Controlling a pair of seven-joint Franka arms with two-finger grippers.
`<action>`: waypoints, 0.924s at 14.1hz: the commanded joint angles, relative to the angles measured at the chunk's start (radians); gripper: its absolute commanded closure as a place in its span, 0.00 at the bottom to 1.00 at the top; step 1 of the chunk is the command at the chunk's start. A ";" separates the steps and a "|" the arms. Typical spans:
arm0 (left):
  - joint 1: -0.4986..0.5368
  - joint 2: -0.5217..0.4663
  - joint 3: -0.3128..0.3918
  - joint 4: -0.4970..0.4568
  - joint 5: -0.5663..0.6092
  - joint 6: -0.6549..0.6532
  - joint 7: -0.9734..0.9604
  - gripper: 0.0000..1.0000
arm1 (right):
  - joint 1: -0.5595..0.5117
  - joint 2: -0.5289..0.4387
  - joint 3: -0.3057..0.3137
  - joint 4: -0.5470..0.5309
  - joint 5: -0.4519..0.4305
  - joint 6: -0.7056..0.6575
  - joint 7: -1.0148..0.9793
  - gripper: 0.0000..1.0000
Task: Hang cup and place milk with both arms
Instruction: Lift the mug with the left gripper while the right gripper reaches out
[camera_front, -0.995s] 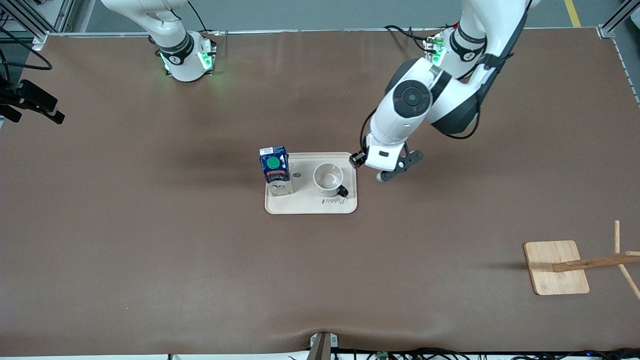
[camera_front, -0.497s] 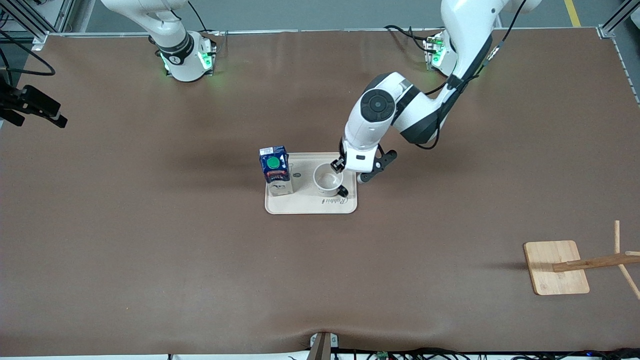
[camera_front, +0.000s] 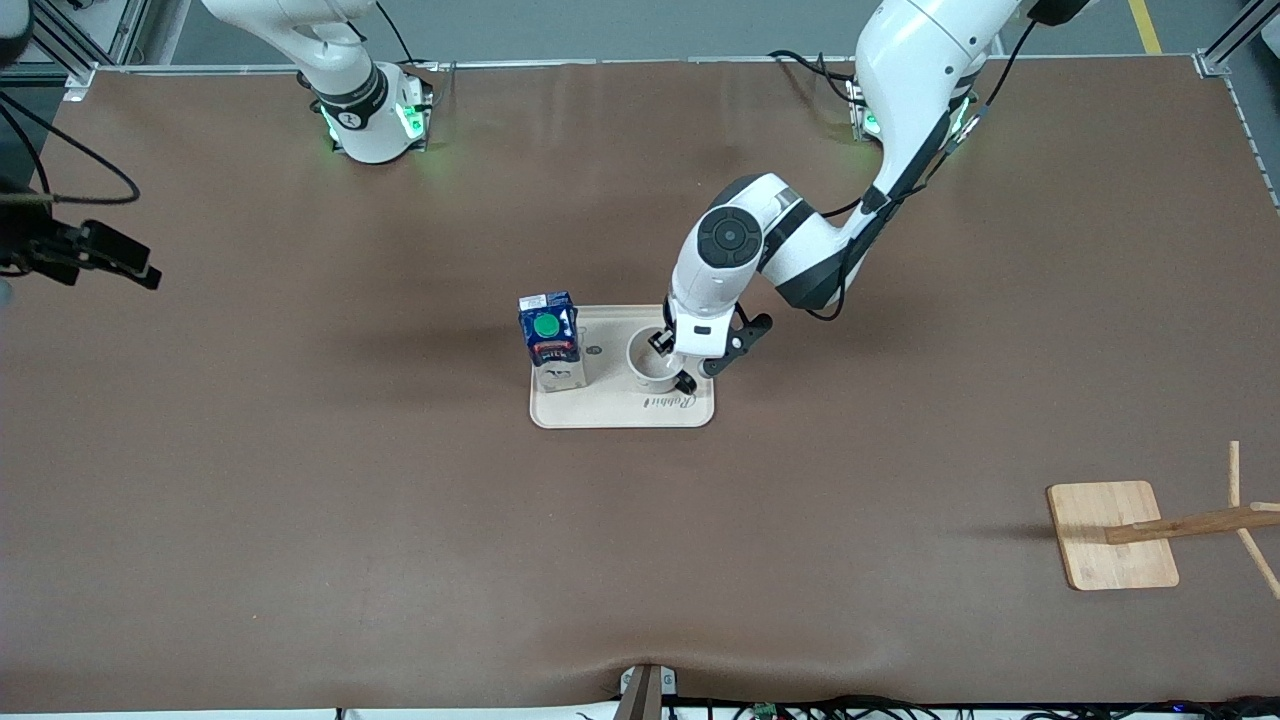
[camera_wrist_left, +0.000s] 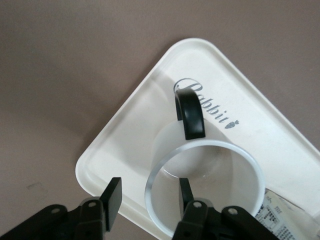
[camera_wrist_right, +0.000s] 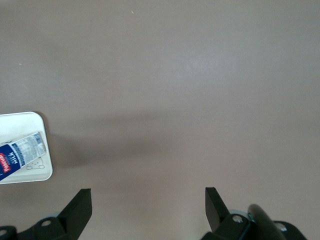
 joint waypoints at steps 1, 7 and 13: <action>-0.017 0.017 0.006 0.019 0.025 0.011 -0.034 0.63 | -0.024 0.092 0.013 0.052 0.005 -0.006 -0.012 0.00; -0.014 0.005 0.008 0.025 0.124 0.000 -0.004 1.00 | -0.012 0.164 0.014 0.058 0.016 0.039 -0.010 0.00; 0.013 -0.150 0.006 0.075 0.212 -0.127 0.025 1.00 | 0.011 0.187 0.019 0.049 0.021 0.034 0.005 0.00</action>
